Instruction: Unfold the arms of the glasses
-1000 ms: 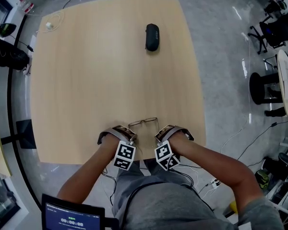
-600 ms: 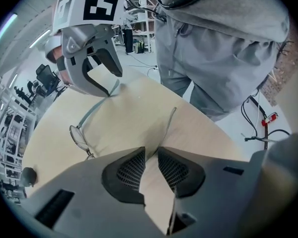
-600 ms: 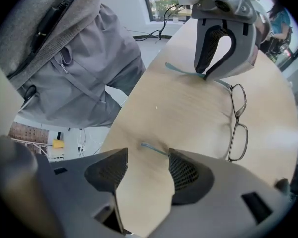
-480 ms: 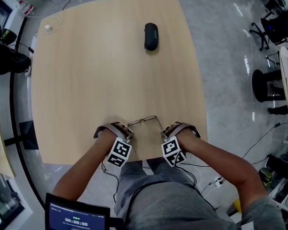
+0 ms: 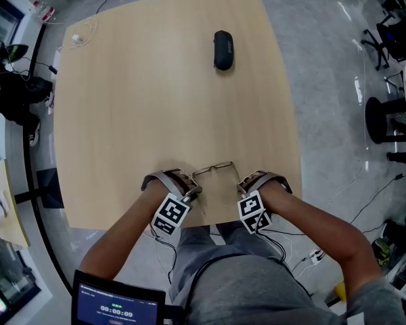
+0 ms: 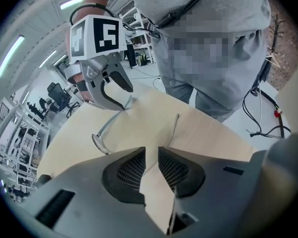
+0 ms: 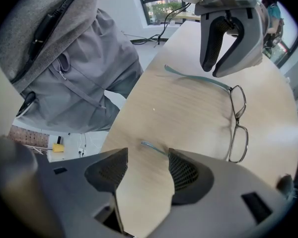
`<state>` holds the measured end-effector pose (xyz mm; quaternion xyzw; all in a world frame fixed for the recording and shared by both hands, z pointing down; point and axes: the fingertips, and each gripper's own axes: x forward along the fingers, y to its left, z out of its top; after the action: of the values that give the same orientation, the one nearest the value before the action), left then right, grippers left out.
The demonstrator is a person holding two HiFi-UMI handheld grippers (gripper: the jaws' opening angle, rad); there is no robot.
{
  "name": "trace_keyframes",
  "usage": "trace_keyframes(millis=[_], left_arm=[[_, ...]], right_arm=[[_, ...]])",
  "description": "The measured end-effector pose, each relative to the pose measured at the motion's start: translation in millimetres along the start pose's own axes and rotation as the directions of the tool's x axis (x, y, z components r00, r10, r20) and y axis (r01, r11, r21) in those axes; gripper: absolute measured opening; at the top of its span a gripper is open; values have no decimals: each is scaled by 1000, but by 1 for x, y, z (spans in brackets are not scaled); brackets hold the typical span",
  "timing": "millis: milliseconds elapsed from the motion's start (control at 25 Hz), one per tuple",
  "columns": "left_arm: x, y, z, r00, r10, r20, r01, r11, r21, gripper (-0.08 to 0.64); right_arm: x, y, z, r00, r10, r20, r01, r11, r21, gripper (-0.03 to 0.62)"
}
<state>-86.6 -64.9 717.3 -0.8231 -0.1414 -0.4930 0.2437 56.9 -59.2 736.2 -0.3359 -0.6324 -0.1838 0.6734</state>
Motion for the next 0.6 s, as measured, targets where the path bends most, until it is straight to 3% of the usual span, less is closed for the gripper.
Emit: trace_keyframes(millis=[360,600], left_arm=[[-25,15,21,994,85,70,-74,986,-151,78],[-67,33,30,973,206,102,-166,937,-308,78]], right_arm=[[-2,2,-4,998,-27,55,22,997,75,258],[-33,-1,3,981,-99,170,66,979,191,258]])
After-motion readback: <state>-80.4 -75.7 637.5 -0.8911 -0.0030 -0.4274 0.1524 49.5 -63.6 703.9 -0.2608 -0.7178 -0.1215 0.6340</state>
